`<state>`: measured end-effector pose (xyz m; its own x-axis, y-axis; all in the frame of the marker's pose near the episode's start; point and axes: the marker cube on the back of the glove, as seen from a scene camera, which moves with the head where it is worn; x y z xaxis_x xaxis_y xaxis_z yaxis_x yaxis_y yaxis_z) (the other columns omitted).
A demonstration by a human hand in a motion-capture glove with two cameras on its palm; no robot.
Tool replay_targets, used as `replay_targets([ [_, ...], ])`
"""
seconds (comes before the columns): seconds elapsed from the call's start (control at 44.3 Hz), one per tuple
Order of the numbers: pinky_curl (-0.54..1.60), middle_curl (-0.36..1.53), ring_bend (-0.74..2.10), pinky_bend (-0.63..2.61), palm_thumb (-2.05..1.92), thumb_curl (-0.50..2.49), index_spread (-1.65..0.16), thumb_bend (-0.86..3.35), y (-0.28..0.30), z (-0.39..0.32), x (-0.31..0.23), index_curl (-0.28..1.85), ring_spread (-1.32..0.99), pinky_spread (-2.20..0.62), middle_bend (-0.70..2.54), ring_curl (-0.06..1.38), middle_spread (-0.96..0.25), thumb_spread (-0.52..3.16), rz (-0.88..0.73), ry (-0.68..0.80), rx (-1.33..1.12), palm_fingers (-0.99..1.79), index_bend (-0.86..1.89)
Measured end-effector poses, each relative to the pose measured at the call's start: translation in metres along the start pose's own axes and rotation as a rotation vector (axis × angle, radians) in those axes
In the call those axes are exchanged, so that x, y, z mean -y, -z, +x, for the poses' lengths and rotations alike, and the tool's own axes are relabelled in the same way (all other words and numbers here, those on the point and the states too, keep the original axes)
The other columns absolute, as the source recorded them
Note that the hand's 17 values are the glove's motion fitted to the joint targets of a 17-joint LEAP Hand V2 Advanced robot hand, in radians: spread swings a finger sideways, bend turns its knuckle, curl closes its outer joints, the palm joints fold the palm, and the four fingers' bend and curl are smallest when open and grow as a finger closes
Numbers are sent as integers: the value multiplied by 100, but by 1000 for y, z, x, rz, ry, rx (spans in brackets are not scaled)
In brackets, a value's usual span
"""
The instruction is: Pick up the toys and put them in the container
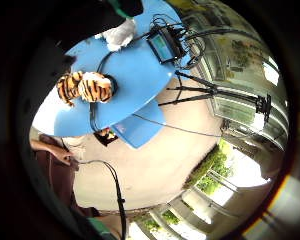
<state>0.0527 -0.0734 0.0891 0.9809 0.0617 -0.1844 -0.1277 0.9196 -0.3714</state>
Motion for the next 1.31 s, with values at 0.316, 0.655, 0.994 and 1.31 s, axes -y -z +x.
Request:
replay_targets([
  [0.316, 32, 27, 53, 77, 46, 31, -23, 26, -128, -11, 64, 11, -11, -1, 34, 22, -10, 134, -94, 87, -78, 22, 18],
  [0.655, 28, 44, 107, 51, 103, 55, -9, 82, -122, -49, 82, 40, -33, -40, 80, 41, -14, 170, 10, 176, -178, 148, 94],
  [0.994, 39, 51, 107, 66, 54, 67, -13, 34, 24, -60, 49, 54, -36, -39, 96, 47, -19, 103, 73, 163, 95, 105, 113],
  [1.31, 45, 56, 112, 72, 52, 82, -15, 24, 218, -154, 21, 62, -39, -37, 103, 53, -17, 61, 291, 57, 39, 105, 118],
])
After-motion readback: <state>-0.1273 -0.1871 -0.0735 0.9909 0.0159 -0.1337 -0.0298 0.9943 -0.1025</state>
